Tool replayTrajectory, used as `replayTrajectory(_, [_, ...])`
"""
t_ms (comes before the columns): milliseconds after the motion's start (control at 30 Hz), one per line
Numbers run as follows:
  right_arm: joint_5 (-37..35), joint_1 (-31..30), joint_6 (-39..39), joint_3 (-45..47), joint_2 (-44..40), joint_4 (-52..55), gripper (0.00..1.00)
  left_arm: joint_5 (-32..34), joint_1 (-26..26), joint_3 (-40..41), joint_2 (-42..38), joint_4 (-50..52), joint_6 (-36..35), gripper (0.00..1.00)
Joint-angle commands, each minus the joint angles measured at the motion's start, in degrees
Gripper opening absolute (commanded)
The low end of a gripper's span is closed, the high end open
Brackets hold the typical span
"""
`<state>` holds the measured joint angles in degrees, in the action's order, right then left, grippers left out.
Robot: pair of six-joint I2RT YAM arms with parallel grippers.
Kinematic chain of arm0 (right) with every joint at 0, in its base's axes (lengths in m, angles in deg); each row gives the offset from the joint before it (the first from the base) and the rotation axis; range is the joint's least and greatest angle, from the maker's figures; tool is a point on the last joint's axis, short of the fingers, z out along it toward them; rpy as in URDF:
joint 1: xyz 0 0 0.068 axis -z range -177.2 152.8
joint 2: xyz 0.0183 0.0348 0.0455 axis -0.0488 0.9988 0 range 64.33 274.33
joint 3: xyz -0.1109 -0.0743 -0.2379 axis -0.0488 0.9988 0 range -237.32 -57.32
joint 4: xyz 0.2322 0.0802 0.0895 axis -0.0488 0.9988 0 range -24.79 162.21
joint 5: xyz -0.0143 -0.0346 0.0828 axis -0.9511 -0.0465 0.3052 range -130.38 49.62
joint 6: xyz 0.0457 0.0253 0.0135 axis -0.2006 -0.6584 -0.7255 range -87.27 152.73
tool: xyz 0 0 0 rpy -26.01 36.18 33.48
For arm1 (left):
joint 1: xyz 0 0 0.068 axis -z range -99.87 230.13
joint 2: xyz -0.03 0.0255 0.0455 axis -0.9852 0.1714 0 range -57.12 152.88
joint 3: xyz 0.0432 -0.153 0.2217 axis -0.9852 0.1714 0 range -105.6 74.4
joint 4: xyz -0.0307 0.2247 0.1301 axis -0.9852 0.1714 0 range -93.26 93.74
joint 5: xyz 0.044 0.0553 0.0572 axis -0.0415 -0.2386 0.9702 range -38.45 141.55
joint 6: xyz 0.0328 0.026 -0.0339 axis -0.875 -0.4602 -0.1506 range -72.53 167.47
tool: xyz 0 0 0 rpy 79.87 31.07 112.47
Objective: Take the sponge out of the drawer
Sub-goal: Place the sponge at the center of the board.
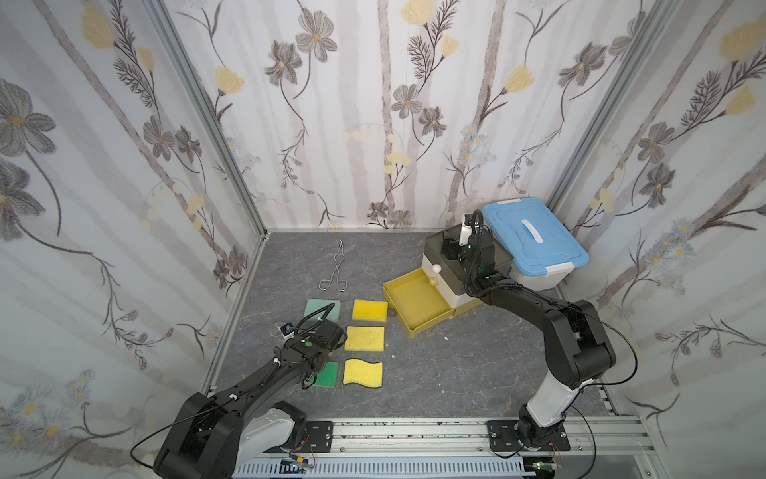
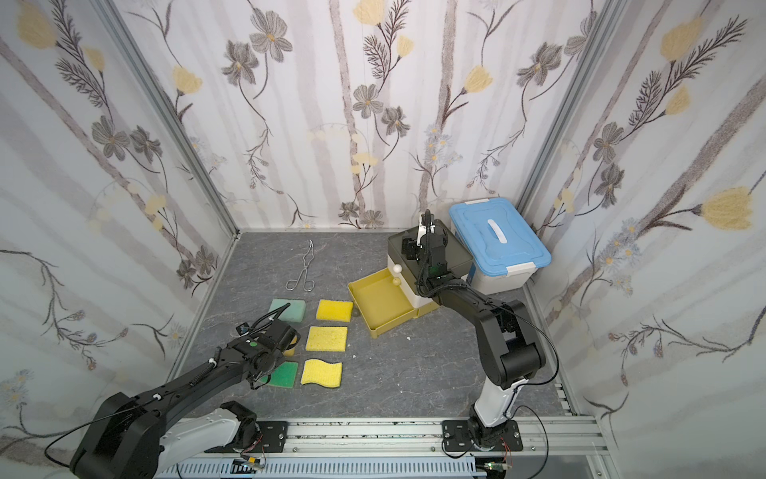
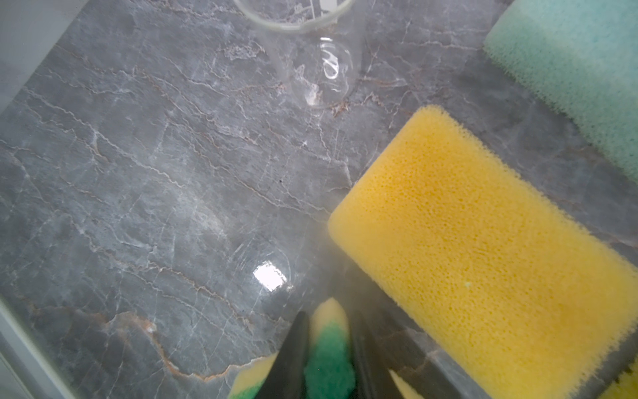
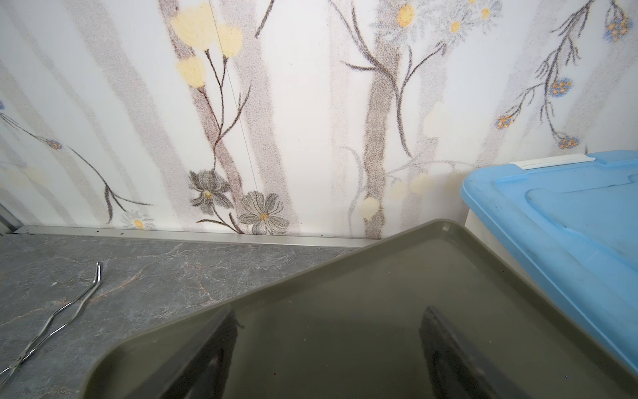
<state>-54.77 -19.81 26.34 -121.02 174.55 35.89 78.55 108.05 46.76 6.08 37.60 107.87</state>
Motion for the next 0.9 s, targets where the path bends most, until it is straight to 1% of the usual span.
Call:
replayTrajectory(0, [4.6, -0.06, -6.97, 1.65, 2.6, 23.61, 0.84, 1.91, -0.06, 0.12, -0.83, 2.5, 2.73, 0.22])
replayTrajectory(200, [4.6, -0.06, -6.92, 1.65, 2.64, 23.78, 0.84, 3.91, -0.06, 0.44, -2.58, 5.33, 6.53, 0.21])
replayTrajectory(367, [4.75, -0.06, -6.83, 1.57, 2.71, 23.65, 0.85, 4.94, 0.01, 0.02, -2.22, 5.88, 7.17, 0.22])
replayTrajectory(433, [4.83, -0.06, -6.88, 1.58, 2.81, 23.67, 0.85, 4.99, -0.03, -0.42, -1.23, 5.81, 7.01, 0.26])
replayTrajectory(533, [4.81, -0.02, -6.84, 1.65, 2.81, 23.59, 0.85, 5.02, -0.06, -0.84, -0.29, 5.56, 6.66, 0.37])
replayTrajectory(633, [4.86, -0.06, -6.8, 1.68, 2.81, 23.61, 0.85, 5.05, -0.03, -0.93, -0.05, 5.25, 6.48, 0.43])
replayTrajectory(733, [4.91, -0.04, -6.79, 1.65, 2.89, 23.61, 0.85, 5.39, -0.03, -1.18, 0.17, 5.8, 7.03, 0.54])
replayTrajectory(867, [4.92, -0.06, -6.77, 1.66, 2.9, 23.6, 0.84, 5.69, 0.03, -0.85, -1.06, 5.77, 7.12, 0.58])
